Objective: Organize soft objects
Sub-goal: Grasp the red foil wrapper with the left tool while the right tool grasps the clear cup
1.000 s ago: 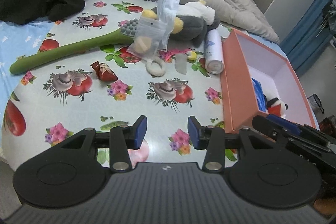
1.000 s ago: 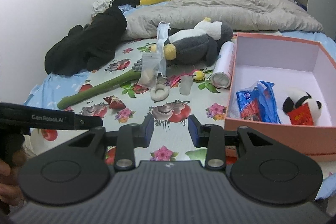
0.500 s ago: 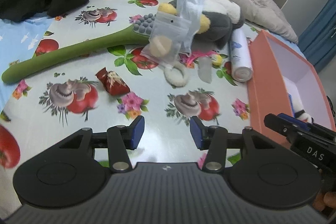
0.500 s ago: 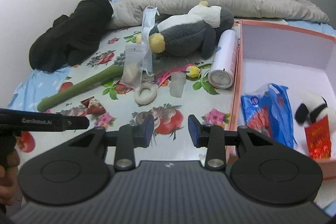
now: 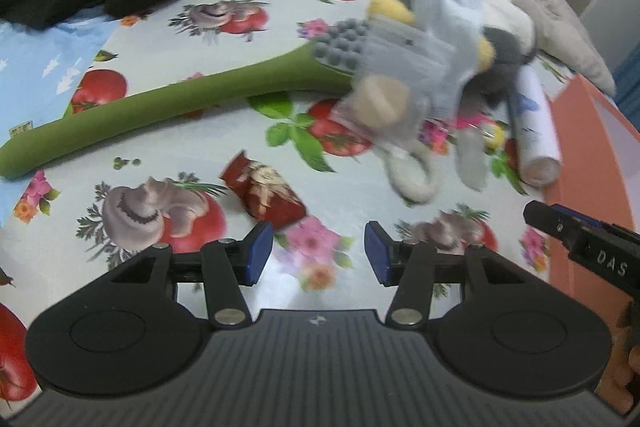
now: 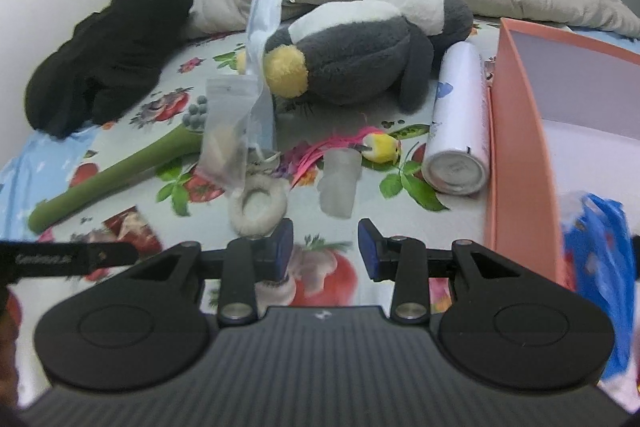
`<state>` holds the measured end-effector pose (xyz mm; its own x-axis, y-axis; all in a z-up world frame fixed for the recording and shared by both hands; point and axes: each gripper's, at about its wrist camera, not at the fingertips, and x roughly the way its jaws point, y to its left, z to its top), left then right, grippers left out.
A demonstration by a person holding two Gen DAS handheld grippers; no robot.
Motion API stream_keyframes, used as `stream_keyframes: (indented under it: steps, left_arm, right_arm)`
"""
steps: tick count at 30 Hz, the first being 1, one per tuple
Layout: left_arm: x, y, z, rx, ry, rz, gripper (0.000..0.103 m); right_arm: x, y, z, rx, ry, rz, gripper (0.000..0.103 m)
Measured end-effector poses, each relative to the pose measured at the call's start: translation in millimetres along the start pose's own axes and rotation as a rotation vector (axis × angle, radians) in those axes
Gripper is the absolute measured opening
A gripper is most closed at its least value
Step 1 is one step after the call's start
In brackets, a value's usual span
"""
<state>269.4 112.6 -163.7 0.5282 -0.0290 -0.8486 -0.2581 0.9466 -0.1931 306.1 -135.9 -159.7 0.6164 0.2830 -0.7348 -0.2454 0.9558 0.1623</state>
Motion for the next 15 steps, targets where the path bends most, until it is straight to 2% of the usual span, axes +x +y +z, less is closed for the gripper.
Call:
stream_keyframes:
  steps: [10,15]
  left_arm:
    - [33,24,7,-0.091,-0.009,0.065,0.057]
    - [40,32,11,-0.128,-0.033,0.056,0.057]
  right_arm:
    - [59,2,18,0.005,0.005,-0.031,0.039]
    - [79,1,24,0.015,-0.006,-0.061,0.038]
